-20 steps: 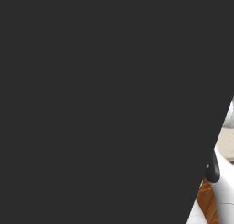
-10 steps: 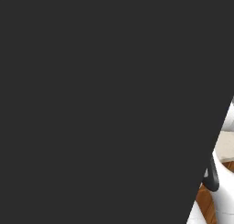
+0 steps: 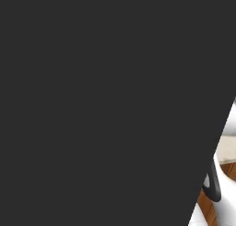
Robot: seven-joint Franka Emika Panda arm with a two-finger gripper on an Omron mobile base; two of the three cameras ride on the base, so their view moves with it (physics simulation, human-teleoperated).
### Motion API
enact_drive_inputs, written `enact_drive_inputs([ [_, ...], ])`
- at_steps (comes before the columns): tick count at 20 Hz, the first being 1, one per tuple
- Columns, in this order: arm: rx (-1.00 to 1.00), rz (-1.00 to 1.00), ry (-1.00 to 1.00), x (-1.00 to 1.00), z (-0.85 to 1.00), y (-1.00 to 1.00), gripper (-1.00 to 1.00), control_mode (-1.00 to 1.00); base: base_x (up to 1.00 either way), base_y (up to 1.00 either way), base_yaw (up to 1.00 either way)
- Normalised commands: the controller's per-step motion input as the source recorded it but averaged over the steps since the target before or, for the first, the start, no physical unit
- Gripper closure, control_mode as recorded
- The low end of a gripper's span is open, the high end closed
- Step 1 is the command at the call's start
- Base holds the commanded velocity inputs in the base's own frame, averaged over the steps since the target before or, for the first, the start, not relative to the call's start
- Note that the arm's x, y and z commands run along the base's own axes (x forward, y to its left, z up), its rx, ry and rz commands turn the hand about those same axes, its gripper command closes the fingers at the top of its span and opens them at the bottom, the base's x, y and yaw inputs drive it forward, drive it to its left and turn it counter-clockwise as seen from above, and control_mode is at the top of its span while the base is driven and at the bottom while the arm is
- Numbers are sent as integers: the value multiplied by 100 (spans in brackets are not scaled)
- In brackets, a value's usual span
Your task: Sort all alcoholic drinks to one cabinet, and non-alcoholic drinks to the other.
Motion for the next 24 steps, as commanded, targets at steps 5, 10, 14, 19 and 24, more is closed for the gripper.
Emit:
enact_drive_inputs([
  [5, -1, 0, 0, -18, 4, 18, 100, -100, 0, 0, 0],
  [10, 0, 0, -2, -15, 6, 12, 100, -100, 0, 0, 0],
  [14, 0, 0, -3, -13, 5, 11, 100, -100, 0, 0, 0],
  [19, 0, 0, -1, -10, 2, 13, 100, -100, 0, 0, 0],
  [24, 0, 0, 0, -1, 0, 6, 100, -100, 0, 0, 0],
])
